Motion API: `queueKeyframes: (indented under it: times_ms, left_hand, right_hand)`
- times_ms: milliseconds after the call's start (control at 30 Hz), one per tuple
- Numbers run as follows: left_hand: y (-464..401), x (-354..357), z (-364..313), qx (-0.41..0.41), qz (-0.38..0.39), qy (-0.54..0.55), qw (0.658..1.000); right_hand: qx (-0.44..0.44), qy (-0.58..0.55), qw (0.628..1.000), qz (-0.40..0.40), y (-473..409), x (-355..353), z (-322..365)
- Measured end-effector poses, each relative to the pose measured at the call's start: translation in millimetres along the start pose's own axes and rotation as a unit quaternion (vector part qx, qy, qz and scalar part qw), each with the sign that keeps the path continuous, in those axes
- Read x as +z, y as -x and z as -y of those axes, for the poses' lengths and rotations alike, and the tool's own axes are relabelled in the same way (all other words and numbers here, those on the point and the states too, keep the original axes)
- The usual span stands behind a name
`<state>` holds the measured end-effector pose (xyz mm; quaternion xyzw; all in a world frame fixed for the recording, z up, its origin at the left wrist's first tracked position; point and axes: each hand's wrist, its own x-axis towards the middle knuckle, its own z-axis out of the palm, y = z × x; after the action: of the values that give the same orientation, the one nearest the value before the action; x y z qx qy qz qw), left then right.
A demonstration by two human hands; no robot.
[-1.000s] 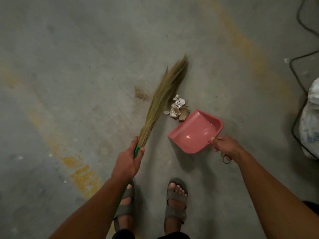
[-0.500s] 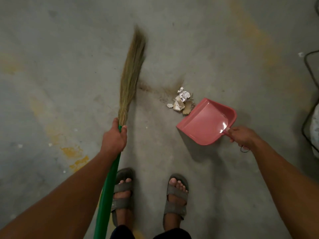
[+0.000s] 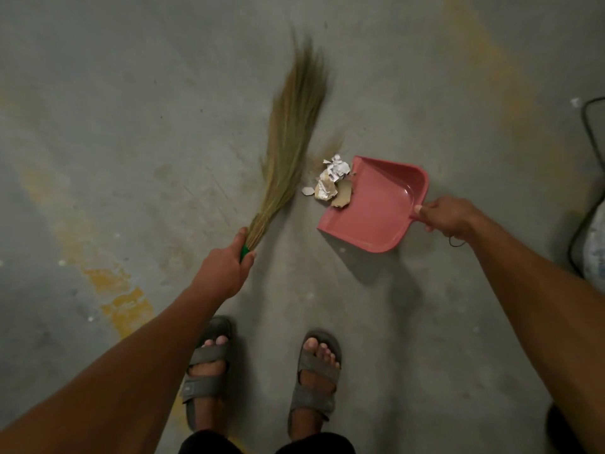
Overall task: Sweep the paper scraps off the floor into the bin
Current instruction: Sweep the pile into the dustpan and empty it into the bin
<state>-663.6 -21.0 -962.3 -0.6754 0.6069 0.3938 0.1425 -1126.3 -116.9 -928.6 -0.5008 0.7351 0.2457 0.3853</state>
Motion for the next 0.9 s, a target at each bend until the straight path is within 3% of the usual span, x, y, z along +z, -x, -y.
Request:
queueKeyframes:
  times_ms: [400,667,900]
  left_hand:
    - [21,40,-21,0.1,0.014,0.051,0.994]
    - [52,34,-15,0.163,-0.027,0.051,0.985]
    - [31,13,-25,0.096,-0.083,0.096,0.987]
  right_hand:
    - [0.005,-0.06,0.998,-0.014,-13,35,16]
    - [0.006,-0.244,0.969,-0.047,25,100,-3]
    - [0.038,-0.299,0.952,-0.053,61,142,-38]
